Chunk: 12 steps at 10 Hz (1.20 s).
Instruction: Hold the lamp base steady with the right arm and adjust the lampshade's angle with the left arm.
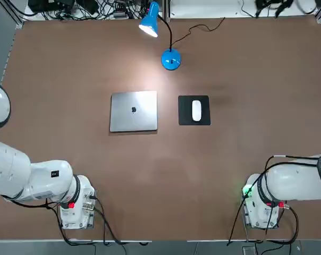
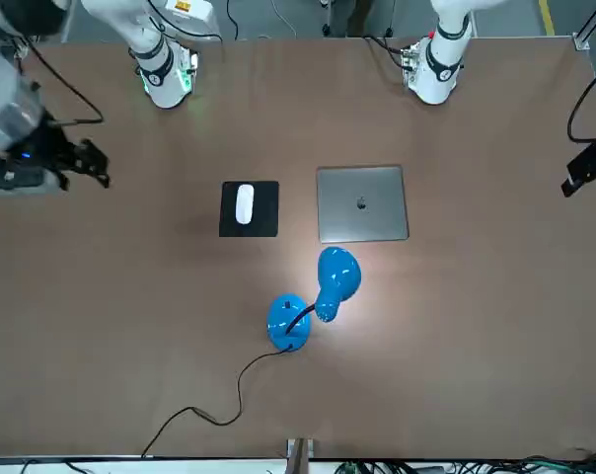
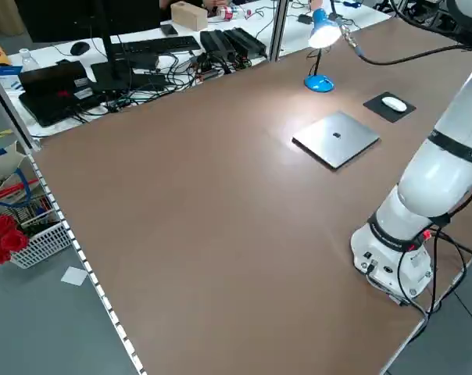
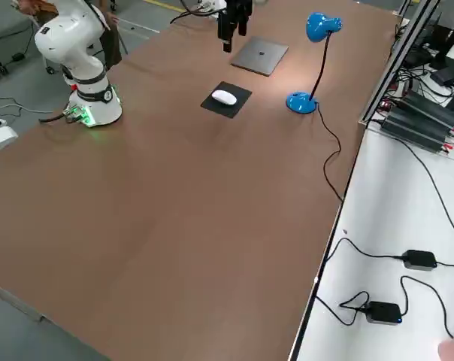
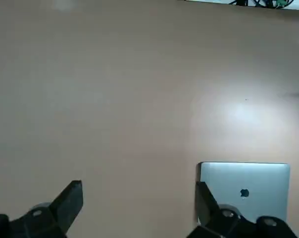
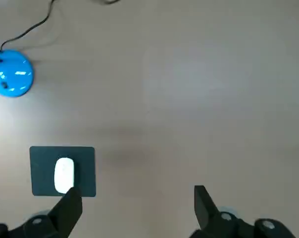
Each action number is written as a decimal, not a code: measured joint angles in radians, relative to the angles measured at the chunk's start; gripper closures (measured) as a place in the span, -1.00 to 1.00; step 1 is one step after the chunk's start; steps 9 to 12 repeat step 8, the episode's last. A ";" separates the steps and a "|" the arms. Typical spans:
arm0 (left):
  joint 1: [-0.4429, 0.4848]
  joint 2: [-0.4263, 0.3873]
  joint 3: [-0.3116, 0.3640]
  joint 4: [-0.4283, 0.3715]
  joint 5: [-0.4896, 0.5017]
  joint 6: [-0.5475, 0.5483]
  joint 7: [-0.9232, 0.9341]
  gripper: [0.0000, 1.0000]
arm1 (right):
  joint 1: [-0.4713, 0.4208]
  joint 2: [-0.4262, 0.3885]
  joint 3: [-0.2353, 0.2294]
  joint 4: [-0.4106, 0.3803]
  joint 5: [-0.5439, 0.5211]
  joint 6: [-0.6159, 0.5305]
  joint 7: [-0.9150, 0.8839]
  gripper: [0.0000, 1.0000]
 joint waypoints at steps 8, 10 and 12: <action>-0.062 -0.001 0.082 -0.001 0.000 -0.052 0.018 -0.96 | -0.174 -0.001 -0.018 0.067 0.000 -0.120 -0.022 -1.00; -0.062 -0.001 0.082 -0.001 0.000 -0.052 0.018 -0.96 | -0.174 -0.001 -0.018 0.067 0.000 -0.120 -0.022 -1.00; -0.062 -0.001 0.082 -0.001 0.000 -0.052 0.018 -0.96 | -0.174 -0.001 -0.018 0.067 0.000 -0.120 -0.022 -1.00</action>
